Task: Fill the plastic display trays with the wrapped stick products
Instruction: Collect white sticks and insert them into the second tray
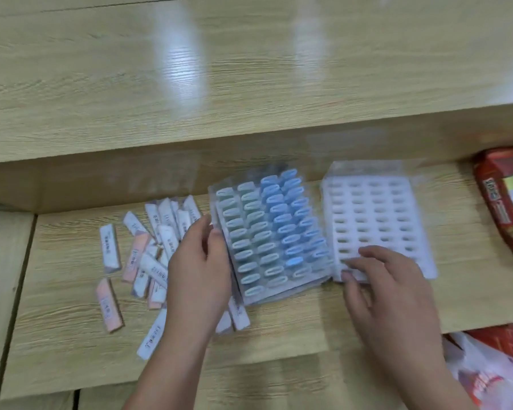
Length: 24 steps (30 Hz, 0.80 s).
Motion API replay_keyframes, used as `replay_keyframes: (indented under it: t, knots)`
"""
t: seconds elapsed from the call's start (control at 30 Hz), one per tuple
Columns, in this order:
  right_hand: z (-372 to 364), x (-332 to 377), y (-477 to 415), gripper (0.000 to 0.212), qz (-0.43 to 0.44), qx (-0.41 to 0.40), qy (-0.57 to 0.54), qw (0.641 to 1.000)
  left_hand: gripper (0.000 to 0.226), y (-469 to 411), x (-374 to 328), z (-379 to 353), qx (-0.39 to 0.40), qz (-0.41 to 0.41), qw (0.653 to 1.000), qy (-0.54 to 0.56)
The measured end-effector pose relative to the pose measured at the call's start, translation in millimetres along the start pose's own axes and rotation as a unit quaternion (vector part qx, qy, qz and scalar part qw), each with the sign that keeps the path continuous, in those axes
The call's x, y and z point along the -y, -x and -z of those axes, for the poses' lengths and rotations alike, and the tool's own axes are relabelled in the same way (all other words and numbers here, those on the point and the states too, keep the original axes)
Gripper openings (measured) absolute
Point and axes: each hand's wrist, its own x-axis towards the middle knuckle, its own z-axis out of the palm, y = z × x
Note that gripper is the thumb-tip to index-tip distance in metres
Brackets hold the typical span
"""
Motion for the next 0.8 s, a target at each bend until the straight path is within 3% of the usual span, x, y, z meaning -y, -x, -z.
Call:
replay_keyframes:
  t: [0.1, 0.33, 0.43, 0.53, 0.8]
  knots:
    - [4.8, -5.2, 6.9, 0.021, 0.035, -0.004, 0.016, 0.999, 0.027, -6.2, 0.3, 1.8, 0.017, 0.016, 0.999, -0.025]
    - [14.4, -8.2, 31.3, 0.046, 0.034, 0.041, 0.064, 0.997, 0.030, -24.8, -6.3, 1.4, 0.057, 0.025, 0.995, -0.074]
    - [19.4, -4.7, 43.9, 0.054, 0.026, 0.064, 0.058, 0.996, 0.047, -30.3, -2.4, 0.6, 0.047, 0.043, 0.996, -0.061]
    - [24.4, -2.5, 54.8, 0.059, 0.029, 0.070, 0.043, 0.996, 0.045, -32.9, 0.9, 3.1, 0.034, 0.050, 0.997, -0.055]
    - [40.4, 4.5, 93.8, 0.054, 0.048, 0.075, 0.041, 0.995, 0.037, -41.7, 4.5, -4.6, 0.020, 0.037, 0.997, -0.060]
